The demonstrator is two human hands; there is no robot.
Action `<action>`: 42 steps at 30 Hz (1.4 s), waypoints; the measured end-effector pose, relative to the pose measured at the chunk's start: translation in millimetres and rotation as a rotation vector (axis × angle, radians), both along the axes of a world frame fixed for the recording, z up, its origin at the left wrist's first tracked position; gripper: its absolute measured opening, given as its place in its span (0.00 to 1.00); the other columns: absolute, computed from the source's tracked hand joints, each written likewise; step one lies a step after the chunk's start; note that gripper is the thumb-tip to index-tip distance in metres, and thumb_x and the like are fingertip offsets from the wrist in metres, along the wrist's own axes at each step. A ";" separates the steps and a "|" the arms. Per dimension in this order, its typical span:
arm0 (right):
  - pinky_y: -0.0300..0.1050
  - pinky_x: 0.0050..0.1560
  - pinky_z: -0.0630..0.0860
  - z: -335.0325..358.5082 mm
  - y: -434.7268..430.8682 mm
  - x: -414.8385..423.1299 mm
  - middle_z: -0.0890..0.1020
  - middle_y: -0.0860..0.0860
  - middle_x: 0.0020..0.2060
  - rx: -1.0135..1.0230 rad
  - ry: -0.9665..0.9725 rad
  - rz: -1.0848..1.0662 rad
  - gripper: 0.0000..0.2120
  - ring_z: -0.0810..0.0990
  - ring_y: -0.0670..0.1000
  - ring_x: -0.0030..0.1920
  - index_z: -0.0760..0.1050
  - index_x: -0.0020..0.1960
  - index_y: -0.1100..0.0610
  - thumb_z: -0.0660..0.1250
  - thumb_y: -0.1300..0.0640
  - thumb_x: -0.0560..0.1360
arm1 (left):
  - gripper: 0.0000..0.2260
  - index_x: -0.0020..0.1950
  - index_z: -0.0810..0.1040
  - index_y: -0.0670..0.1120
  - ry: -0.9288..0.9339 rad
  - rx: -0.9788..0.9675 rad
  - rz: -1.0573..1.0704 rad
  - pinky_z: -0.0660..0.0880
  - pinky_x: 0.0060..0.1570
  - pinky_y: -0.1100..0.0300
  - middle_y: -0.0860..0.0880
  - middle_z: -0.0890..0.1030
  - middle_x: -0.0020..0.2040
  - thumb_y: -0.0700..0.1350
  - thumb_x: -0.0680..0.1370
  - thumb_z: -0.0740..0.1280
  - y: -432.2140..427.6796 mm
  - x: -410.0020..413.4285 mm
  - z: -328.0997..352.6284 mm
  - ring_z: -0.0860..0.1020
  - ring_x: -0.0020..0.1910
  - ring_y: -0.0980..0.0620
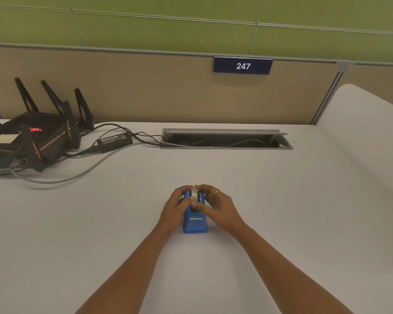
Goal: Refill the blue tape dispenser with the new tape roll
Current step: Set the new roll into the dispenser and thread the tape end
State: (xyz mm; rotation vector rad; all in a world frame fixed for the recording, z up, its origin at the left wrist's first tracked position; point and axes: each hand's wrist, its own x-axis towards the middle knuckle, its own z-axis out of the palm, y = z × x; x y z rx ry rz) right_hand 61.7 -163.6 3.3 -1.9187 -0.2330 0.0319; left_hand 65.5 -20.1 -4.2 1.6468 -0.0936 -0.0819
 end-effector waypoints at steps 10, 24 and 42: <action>0.34 0.62 0.71 -1.3 1.1 1.3 0.78 0.53 0.59 0.018 0.005 -0.021 0.20 0.77 0.48 0.60 0.71 0.63 0.56 0.69 0.56 0.72 | 0.12 0.60 0.71 0.45 0.011 -0.001 0.002 0.71 0.59 0.55 0.45 0.75 0.60 0.43 0.77 0.61 -0.2 -0.7 2.3 0.74 0.59 0.47; 0.27 0.59 0.69 -2.5 -1.7 2.0 0.77 0.50 0.59 -0.013 0.015 0.013 0.26 0.76 0.46 0.60 0.70 0.64 0.55 0.73 0.57 0.69 | 0.16 0.62 0.70 0.43 0.031 0.009 -0.009 0.71 0.57 0.58 0.43 0.75 0.61 0.44 0.76 0.62 -0.4 -1.6 4.1 0.73 0.59 0.47; 0.23 0.57 0.68 -3.3 -2.0 3.4 0.77 0.53 0.60 -0.004 0.017 0.017 0.24 0.76 0.48 0.60 0.69 0.64 0.57 0.71 0.58 0.70 | 0.21 0.59 0.71 0.47 0.026 0.010 -0.004 0.71 0.59 0.55 0.47 0.75 0.58 0.51 0.68 0.59 -1.2 -3.7 7.0 0.74 0.57 0.50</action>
